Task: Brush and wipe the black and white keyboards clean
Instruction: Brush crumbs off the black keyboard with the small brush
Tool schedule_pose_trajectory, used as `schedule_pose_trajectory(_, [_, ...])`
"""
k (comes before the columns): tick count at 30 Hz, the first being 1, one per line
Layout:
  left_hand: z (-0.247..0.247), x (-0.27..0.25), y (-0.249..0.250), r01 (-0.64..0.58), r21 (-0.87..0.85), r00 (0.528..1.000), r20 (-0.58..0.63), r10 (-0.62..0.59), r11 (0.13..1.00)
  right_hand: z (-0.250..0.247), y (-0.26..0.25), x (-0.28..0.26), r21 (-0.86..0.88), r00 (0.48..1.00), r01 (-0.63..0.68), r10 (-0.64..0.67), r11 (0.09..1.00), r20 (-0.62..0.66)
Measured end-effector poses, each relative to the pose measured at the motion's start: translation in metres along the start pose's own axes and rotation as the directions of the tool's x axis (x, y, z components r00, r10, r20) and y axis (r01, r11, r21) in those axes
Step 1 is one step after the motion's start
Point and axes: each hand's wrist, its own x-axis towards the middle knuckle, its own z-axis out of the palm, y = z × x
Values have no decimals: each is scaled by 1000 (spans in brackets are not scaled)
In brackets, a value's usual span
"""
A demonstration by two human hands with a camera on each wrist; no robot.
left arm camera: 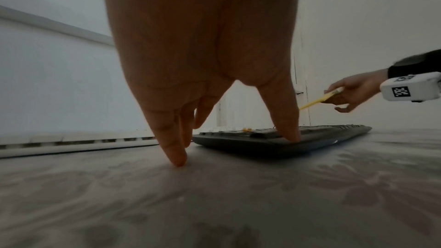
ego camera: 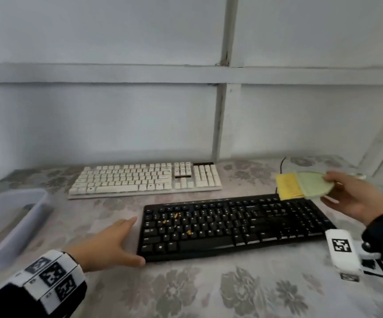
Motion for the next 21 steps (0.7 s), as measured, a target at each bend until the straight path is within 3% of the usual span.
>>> schedule_pose_trajectory(4, [9,7,11,-5,-121,999,-36,0,993,-39,8,21,15,997,-65,66,998,-43])
schedule_pose_trajectory(9, [18,18,11,-17,-346,994,-108,-21,938,-51,19,34,77,987,-144,138,987,79])
schedule_pose_trajectory(14, [17,31,6,52,-427,998,-4,-60,903,-52,25,38,73,970,-171,155,983,184])
schedule_pose_trajectory(21, [17,26,16,42,-707,996,-22,-81,706,-56,30,47,155,972,-153,120,976,203])
